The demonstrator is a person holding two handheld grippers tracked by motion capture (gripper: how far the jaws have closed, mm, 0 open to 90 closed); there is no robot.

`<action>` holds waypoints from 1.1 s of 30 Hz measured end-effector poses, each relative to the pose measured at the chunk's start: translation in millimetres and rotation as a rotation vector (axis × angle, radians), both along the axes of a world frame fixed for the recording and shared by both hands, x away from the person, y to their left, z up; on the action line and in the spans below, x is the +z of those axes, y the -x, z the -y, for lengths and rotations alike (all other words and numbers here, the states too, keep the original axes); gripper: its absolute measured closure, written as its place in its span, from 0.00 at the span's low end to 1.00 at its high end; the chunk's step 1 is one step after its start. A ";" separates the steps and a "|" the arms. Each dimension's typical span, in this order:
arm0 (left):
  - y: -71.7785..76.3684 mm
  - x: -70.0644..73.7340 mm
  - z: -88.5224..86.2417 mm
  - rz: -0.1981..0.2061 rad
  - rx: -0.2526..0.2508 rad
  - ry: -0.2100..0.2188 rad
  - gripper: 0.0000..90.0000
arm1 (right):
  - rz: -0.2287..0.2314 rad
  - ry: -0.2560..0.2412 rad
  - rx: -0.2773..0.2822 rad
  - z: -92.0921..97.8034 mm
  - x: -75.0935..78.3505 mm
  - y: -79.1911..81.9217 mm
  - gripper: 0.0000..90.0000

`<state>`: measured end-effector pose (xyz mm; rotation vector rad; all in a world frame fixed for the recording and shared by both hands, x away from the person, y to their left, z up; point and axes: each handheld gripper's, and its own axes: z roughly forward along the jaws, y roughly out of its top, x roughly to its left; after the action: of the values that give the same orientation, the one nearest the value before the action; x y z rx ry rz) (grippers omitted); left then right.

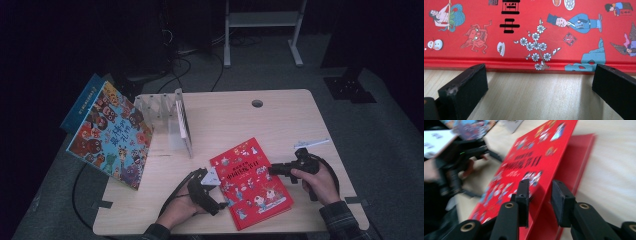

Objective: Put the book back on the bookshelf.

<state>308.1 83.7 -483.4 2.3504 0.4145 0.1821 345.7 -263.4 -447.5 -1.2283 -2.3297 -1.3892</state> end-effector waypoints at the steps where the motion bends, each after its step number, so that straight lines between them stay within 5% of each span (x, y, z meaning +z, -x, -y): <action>1: 0.0 0.0 -0.2 -0.001 0.001 0.000 0.00 | -0.010 -0.010 0.019 -1.2 0.4 0.7 0.73; 6: -0.1 0.2 -0.7 -0.001 0.001 -0.003 0.00 | 0.001 0.009 0.085 -9.8 11.9 1.7 0.72; 16: -2.1 0.2 -3.0 0.002 0.014 -0.004 0.00 | -0.062 0.028 0.196 -38.3 12.3 -13.0 0.70; 25: -1.4 1.3 -2.8 -0.002 0.029 -0.016 0.00 | -0.087 -0.046 0.195 -40.3 17.5 -16.2 0.82; 33: -5.3 5.5 -7.1 -0.077 0.069 0.004 0.00 | -0.076 -0.088 0.178 -36.4 21.7 -11.3 0.87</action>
<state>313.4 90.8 -477.9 2.3465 0.5332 0.1240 357.1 -227.0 -425.9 -1.0048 -2.2394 -1.3462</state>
